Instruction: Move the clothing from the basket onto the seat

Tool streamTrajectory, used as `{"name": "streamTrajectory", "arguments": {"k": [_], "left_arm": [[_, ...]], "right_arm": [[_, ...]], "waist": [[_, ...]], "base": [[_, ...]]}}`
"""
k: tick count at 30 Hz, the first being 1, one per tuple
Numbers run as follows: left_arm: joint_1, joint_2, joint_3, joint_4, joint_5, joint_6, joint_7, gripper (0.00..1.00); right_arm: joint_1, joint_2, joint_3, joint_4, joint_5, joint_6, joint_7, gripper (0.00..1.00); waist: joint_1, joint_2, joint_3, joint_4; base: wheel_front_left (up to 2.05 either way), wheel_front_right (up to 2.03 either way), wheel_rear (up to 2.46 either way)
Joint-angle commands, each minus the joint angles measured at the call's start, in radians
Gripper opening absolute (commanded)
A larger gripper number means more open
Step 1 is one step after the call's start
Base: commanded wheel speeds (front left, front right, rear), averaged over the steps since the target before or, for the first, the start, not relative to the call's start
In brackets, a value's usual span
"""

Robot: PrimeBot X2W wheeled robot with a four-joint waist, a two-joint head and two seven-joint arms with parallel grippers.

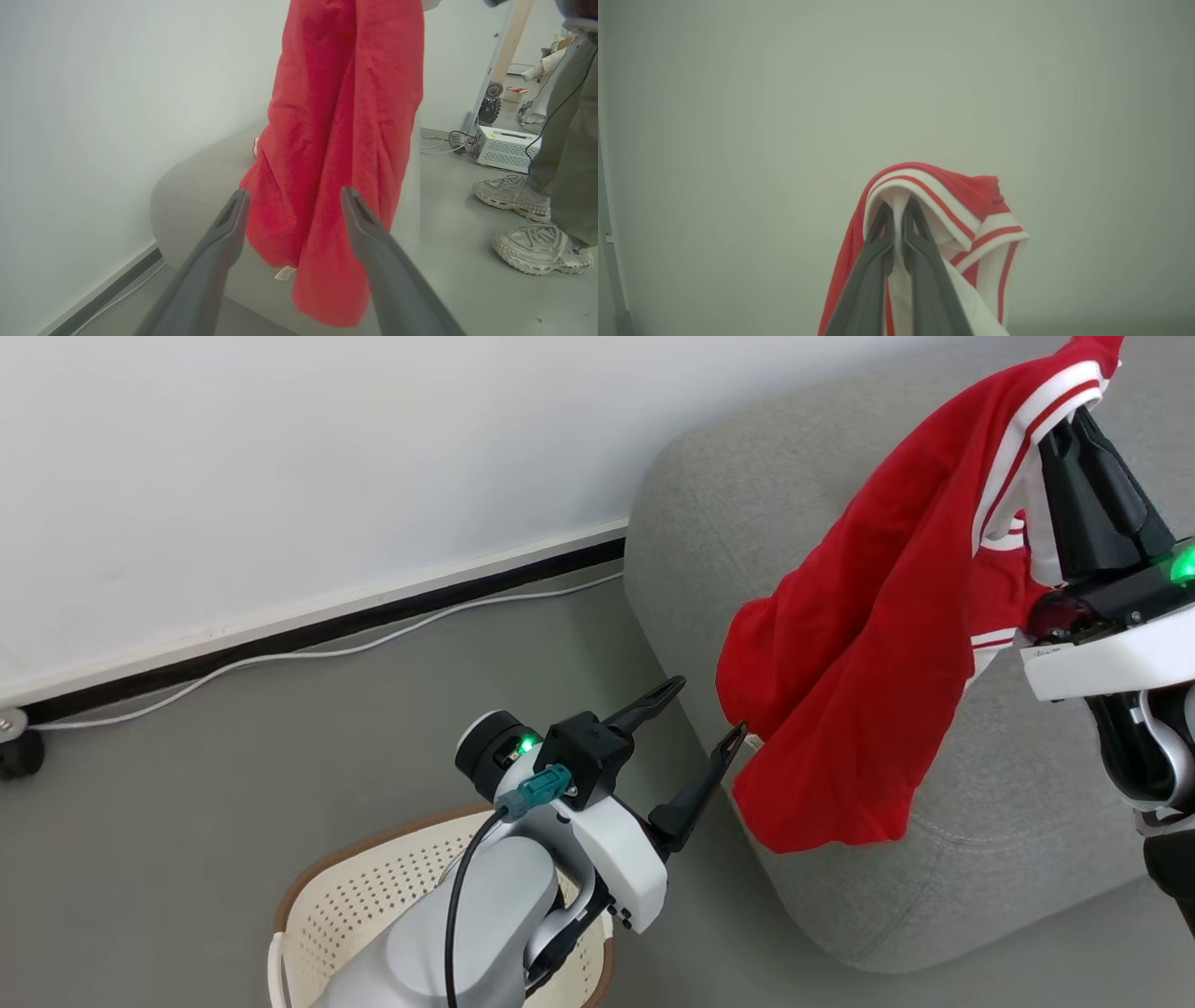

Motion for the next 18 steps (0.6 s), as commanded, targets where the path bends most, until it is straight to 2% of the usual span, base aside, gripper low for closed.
{"name": "streamTrajectory", "arguments": {"k": [1,12,18], "left_arm": [[-0.009,0.005,0.036,-0.022,0.01,-0.006,-0.005,1.0],[0.057,0.005,0.099,-0.041,0.038,-0.023,-0.005,1.0],[0.071,0.005,0.111,-0.059,0.05,-0.031,-0.005,1.0]], "right_arm": [[-0.014,-0.015,0.0,-0.031,-0.002,0.003,-0.006,0.0],[-0.008,-0.031,-0.016,-0.056,-0.017,0.003,-0.006,0.0],[0.006,-0.05,-0.063,-0.077,-0.017,0.003,-0.006,0.0]], "waist": [[0.0,0.0,-0.009,-0.028],[0.0,0.0,-0.014,-0.146],[0.0,0.0,-0.002,-0.181]], "base": [[0.0,0.0,0.0],[0.0,0.0,0.0],[0.0,0.0,0.0]]}}
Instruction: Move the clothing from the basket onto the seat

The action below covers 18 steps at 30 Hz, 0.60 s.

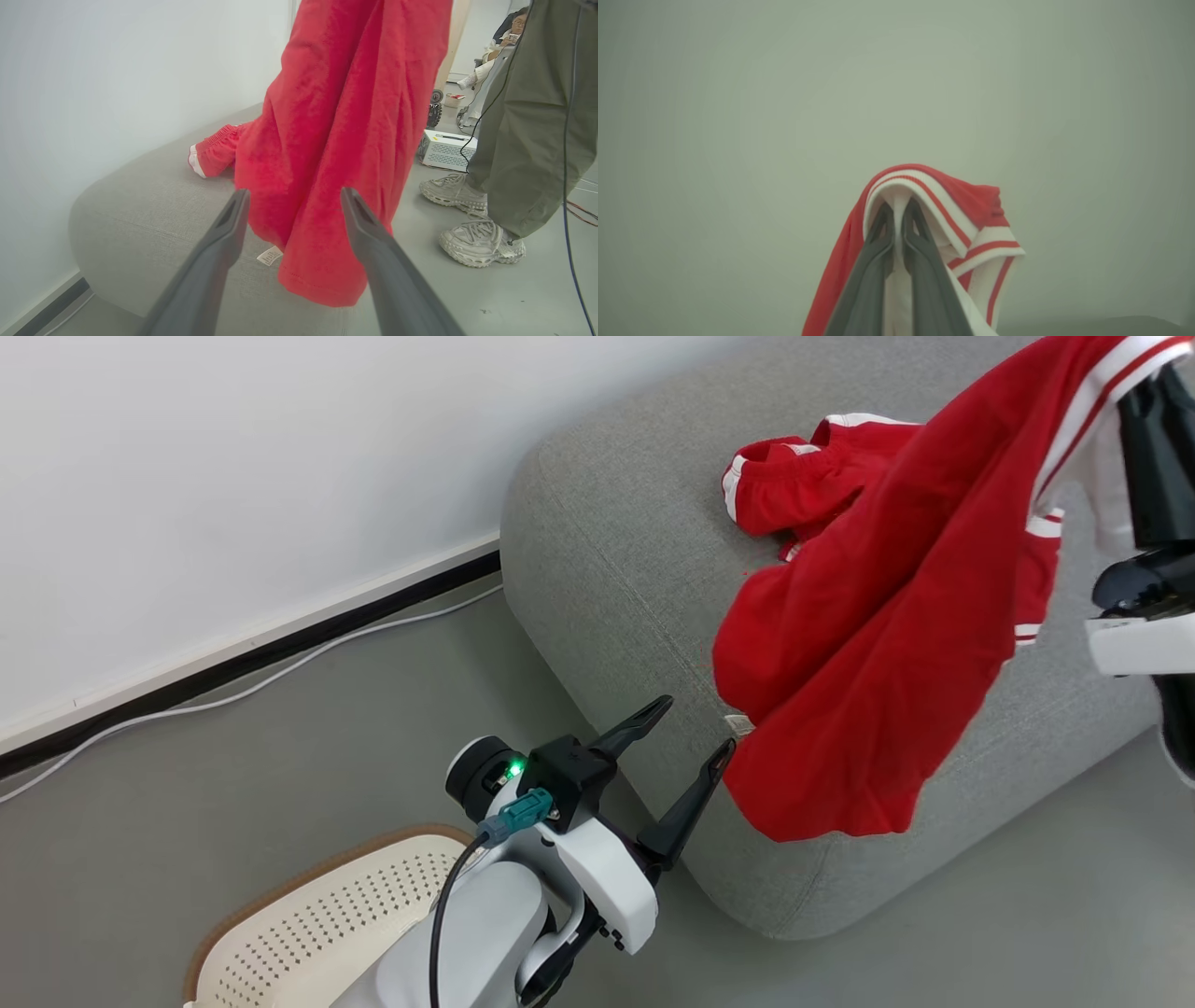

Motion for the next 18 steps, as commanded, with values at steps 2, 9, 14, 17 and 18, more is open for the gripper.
{"name": "streamTrajectory", "arguments": {"k": [2,9,14,17,18], "left_arm": [[-0.014,0.005,0.024,-0.035,0.003,-0.013,-0.005,1.0],[-0.03,0.005,0.0,-0.051,-0.008,-0.021,-0.005,1.0],[-0.058,0.005,-0.024,-0.057,-0.012,-0.023,-0.005,1.0],[-0.081,0.005,-0.038,-0.059,-0.007,-0.021,-0.005,1.0],[-0.089,0.005,-0.043,-0.062,-0.004,-0.02,-0.005,1.0]], "right_arm": [[0.011,-0.035,-0.034,-0.039,-0.007,0.003,-0.006,0.0],[0.013,-0.073,-0.14,-0.062,-0.007,0.003,-0.006,0.0],[-0.013,-0.118,-0.196,-0.05,-0.019,0.003,-0.006,0.0],[-0.047,-0.148,-0.225,-0.026,-0.029,0.003,-0.006,0.0],[-0.062,-0.159,-0.234,-0.015,-0.032,0.003,-0.006,0.0]], "waist": [[0.0,0.0,0.016,-0.01],[0.0,0.0,0.064,-0.02],[0.0,0.0,0.118,-0.024],[0.0,0.0,0.156,-0.024],[0.0,0.0,0.169,-0.024]], "base": [[0.0,0.0,0.0],[0.0,0.0,0.0],[0.0,0.0,0.0],[0.0,0.0,0.0],[0.0,0.0,0.0]]}}
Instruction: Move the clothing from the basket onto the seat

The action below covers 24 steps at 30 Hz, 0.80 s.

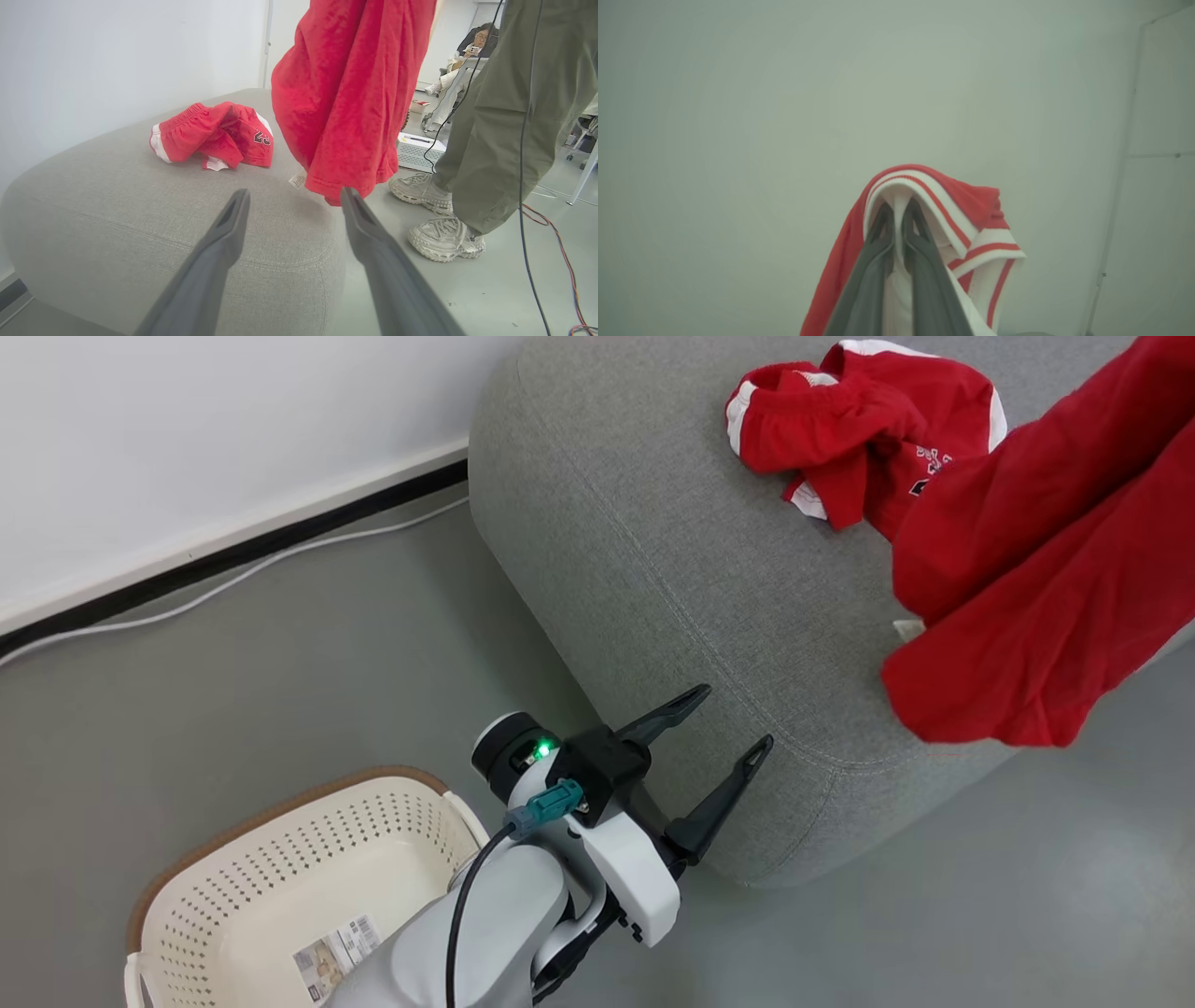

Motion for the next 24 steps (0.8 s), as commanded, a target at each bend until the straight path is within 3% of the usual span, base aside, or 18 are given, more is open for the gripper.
{"name": "streamTrajectory", "arguments": {"k": [1,5,24], "left_arm": [[-0.058,0.0,0.018,-0.03,0.001,0.001,-0.005,1.0],[-0.083,0.0,0.004,-0.03,0.014,0.01,-0.005,1.0],[-0.261,0.0,-0.149,-0.027,-0.013,0.066,-0.005,1.0]], "right_arm": [[-0.047,-0.052,-0.019,0.002,-0.011,0.003,-0.006,0.0],[-0.095,-0.074,-0.037,0.032,-0.023,0.003,-0.006,0.0],[-0.498,-0.286,-0.174,0.402,-0.13,0.003,-0.006,0.0]], "waist": [[0.0,-0.0001,0.046,0.0],[0.0,-0.0001,0.086,0.002],[0.0,-0.0001,0.329,0.163]], "base": [[0.0,0.0,0.0],[0.0,0.0,0.0],[0.0,0.0,0.0]]}}
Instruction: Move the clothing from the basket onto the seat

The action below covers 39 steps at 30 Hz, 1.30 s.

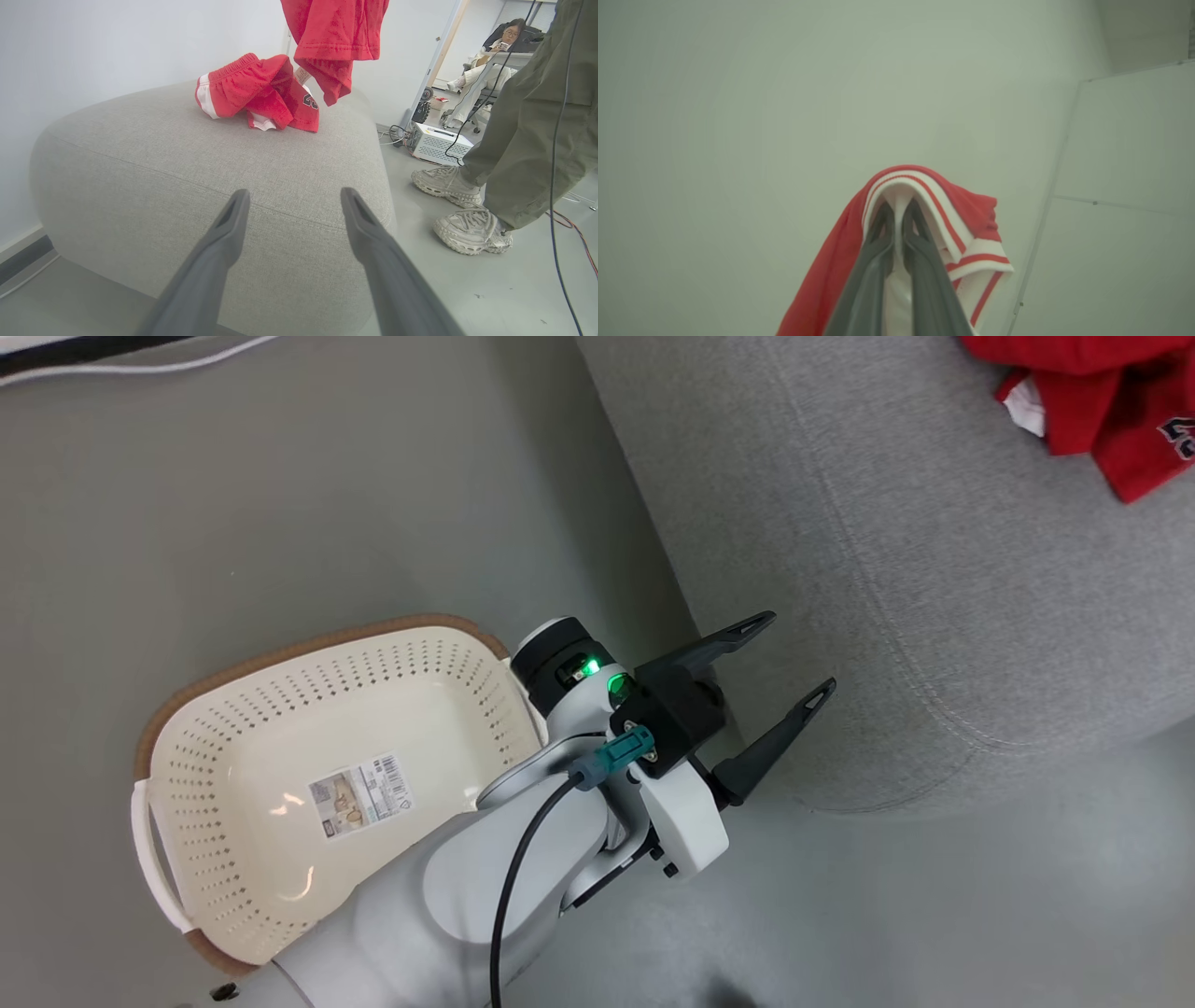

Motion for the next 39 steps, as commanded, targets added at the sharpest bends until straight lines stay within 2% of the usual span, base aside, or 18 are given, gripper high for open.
{"name": "streamTrajectory", "arguments": {"k": [1,7,12,26,34,35,37,38,39], "left_arm": [[-0.032,-0.007,0.01,-0.028,-0.015,0.014,-0.005,1.0],[-0.036,-0.007,-0.028,-0.054,-0.037,0.034,-0.005,1.0],[-0.043,-0.007,-0.04,-0.071,-0.047,0.058,-0.005,1.0],[-0.042,-0.007,-0.055,-0.079,-0.055,0.083,-0.005,1.0],[-0.036,-0.007,-0.055,-0.062,-0.065,0.083,-0.005,1.0],[-0.035,-0.007,-0.055,-0.06,-0.066,0.083,-0.005,1.0],[-0.031,-0.007,-0.053,-0.058,-0.071,0.082,-0.005,1.0],[-0.028,-0.007,-0.052,-0.059,-0.074,0.082,-0.005,1.0],[-0.025,-0.007,-0.05,-0.061,-0.077,0.082,-0.005,1.0]], "right_arm": [[-0.015,-0.064,-0.015,0.004,-0.024,0.001,-0.005,0.0],[-0.12,-0.092,-0.063,0.109,-0.09,0.001,-0.005,0.0],[-0.127,-0.065,-0.043,0.191,-0.108,0.001,-0.005,0.0],[0.118,0.008,0.025,0.438,0.08,0.001,-0.005,0.0],[0.21,0.063,0.156,0.479,0.245,0.001,-0.004,0.0],[0.22,0.074,0.186,0.479,0.275,0.001,0.003,0.26],[0.243,0.086,0.241,0.462,0.327,0.001,0.003,0.87],[0.256,0.089,0.268,0.453,0.351,0.001,0.003,1.0],[0.269,0.089,0.293,0.445,0.373,0.001,0.002,1.0]], "waist": [[0.0,0.0,0.035,0.041],[0.0,0.0,0.069,0.106],[0.0,0.0,0.095,0.142],[0.0,0.0,0.117,0.183],[0.0,0.0,0.105,0.179],[0.0,0.0,0.102,0.178],[0.0,0.0,0.092,0.177],[0.0,0.0,0.086,0.177],[0.0,0.0,0.079,0.178]], "base": [[0.0,0.0,0.0],[0.0,0.0,0.0],[0.0,0.0,0.0],[0.0,0.0,0.0],[0.0,0.0,0.0],[0.0,0.0,0.0],[0.0,0.0,0.0],[0.0,0.0,0.0],[0.0,0.0,0.0]]}}
